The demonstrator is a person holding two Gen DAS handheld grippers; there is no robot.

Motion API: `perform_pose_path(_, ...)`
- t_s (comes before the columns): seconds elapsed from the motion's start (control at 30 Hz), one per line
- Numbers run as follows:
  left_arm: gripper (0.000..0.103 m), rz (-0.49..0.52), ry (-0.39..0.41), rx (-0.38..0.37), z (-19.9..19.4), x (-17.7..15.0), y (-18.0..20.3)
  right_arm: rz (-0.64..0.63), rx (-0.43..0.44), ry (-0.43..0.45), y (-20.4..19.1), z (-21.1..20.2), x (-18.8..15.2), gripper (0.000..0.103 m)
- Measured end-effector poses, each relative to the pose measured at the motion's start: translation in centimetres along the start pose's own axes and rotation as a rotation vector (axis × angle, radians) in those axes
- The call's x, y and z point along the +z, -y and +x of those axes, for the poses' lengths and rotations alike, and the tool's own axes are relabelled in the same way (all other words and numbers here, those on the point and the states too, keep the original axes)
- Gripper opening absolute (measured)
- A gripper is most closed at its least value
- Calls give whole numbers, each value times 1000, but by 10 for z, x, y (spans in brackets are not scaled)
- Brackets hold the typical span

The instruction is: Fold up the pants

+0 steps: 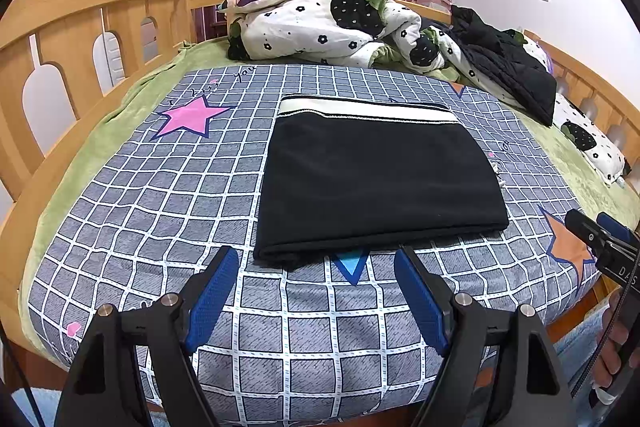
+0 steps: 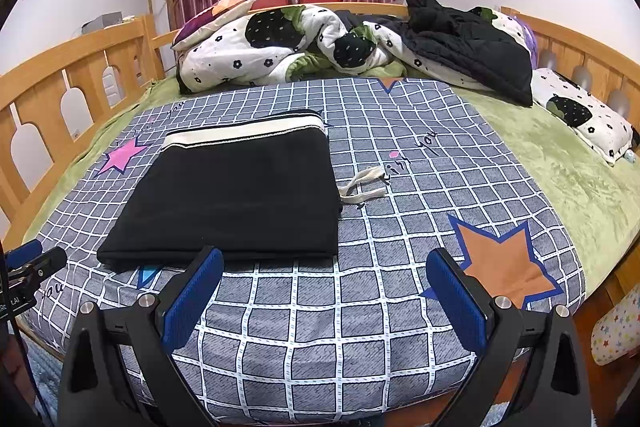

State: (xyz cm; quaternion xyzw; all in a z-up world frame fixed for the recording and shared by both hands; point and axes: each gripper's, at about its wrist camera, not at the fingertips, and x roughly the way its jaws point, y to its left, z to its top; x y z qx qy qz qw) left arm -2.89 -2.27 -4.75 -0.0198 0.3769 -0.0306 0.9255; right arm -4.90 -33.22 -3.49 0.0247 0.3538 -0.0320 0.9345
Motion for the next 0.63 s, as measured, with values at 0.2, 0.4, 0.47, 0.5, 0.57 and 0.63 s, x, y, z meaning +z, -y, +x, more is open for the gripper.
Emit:
perform_pose_path(0.2, 79, 1, 0, 1, 0, 0, 1, 1, 2, -3, 0, -1, 0, 100)
perform_pose_path(0.4, 79, -1, 1, 1, 0, 0, 1, 3, 1, -3, 1, -1, 0, 100)
perform_pose_path(0.47, 79, 2, 1, -2, 0, 0, 0, 1, 2, -3, 0, -1, 0, 100)
perform_pose_path(0.5, 79, 2, 1, -1, 0, 0, 1, 1, 2, -2, 1, -1, 0, 100)
perform_pose_path(0.57, 79, 2, 1, 0, 0, 0, 0, -1, 1, -3, 0, 0, 0, 100)
perform_pose_path(0.63, 79, 2, 1, 0, 0, 0, 1, -2, 2, -4, 1, -1, 0, 100)
